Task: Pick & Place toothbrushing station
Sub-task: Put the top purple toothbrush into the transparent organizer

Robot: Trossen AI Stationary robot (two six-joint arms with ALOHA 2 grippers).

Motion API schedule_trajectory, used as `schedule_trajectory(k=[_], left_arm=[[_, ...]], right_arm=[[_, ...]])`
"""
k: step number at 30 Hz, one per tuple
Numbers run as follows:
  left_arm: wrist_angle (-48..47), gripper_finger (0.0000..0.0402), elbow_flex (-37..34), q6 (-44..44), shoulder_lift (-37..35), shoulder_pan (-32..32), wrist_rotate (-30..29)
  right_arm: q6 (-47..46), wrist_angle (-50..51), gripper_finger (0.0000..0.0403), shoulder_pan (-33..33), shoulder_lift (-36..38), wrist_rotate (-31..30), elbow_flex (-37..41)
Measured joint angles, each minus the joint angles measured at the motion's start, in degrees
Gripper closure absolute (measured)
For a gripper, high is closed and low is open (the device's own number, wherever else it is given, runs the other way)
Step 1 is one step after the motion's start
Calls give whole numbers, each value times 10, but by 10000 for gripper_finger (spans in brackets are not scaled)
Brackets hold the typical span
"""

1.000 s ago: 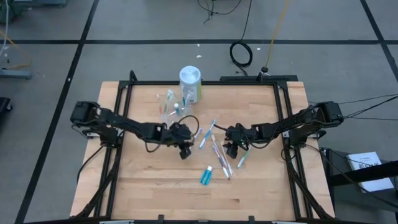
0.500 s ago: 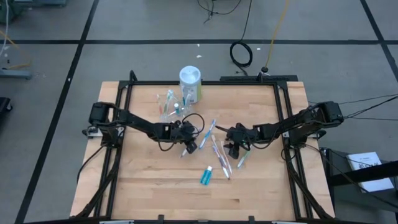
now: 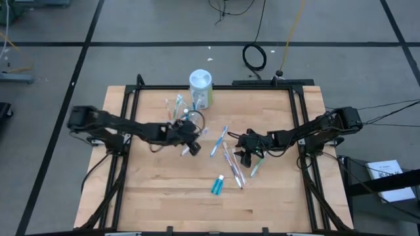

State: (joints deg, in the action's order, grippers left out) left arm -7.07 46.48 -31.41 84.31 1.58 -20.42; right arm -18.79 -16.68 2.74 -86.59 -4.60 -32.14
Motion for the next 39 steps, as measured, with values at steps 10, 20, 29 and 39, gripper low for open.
schedule_trajectory(k=[10,20,29,39], left_arm=[[-48,396,-4,69,-183,38,-458],[-60,399,-5,-26,-98,4,-611],[-42,396,-5,-122,65,-26,-619],[-73,399,-5,-126,94,-2,-534]], right_arm=[[0,-11,232,0,0,0,0],[0,-15,232,0,0,0,0],[0,-20,232,0,0,0,0],[0,-20,232,0,0,0,0]])
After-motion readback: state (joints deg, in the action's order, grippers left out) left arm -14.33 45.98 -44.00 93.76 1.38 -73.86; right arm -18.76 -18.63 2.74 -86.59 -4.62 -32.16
